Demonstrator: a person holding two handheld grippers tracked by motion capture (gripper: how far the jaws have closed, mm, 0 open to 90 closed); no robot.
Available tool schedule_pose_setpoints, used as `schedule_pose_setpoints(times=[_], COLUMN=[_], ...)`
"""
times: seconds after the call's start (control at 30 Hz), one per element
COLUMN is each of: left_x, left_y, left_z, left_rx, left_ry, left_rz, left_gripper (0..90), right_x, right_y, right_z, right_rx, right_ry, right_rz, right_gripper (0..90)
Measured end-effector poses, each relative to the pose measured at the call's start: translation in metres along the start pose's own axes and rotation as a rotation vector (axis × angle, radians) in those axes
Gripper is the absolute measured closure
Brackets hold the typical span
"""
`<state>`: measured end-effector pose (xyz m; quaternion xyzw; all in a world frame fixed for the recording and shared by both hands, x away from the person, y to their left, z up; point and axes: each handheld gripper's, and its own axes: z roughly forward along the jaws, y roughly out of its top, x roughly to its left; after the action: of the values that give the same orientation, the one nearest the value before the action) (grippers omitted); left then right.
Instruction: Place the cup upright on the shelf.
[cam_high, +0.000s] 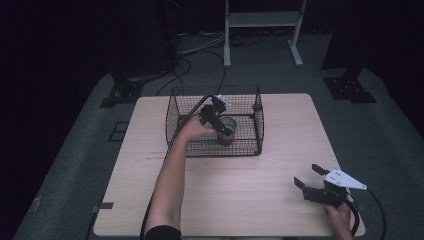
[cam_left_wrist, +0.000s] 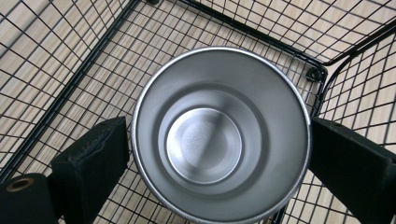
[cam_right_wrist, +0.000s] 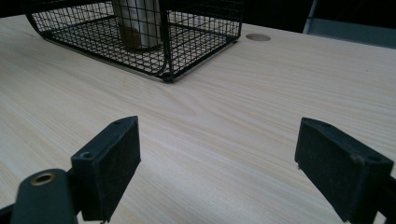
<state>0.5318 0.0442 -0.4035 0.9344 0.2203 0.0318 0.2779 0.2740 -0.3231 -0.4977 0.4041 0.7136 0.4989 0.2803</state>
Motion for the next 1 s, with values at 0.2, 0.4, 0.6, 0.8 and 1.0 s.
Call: schedule_pose_setpoints(times=[0.2, 0.4, 0.6, 0.8, 1.0], left_x=[-0.002, -0.005, -0.012, -0.023, -0.038], left_y=[0.001, 0.003, 0.001, 0.000, 0.001], left_z=[-0.008, -0.020, -0.036, -0.052, -0.065], left_rx=[-0.030, -0.053, -0.091, -0.132, -0.154], left_ry=[0.009, 0.025, 0.038, 0.035, 0.047], left_rz=[0.003, 0.026, 0.046, 0.057, 0.089], left_gripper=[5.3, 5.3, 5.3, 3.8, 3.8], right_x=[0.000, 0.000, 0.000, 0.000, 0.000], right_y=[0.000, 0.000, 0.000, 0.000, 0.000], right_z=[0.000, 0.000, 0.000, 0.000, 0.000], right_rx=[0.000, 0.000, -0.001, -0.001, 0.000], right_ry=[-0.002, -0.005, -0.009, -0.013, -0.014], right_rz=[0.002, 0.006, 0.006, 0.010, 0.008], right_gripper=[13.5, 13.5, 13.5, 13.5, 13.5])
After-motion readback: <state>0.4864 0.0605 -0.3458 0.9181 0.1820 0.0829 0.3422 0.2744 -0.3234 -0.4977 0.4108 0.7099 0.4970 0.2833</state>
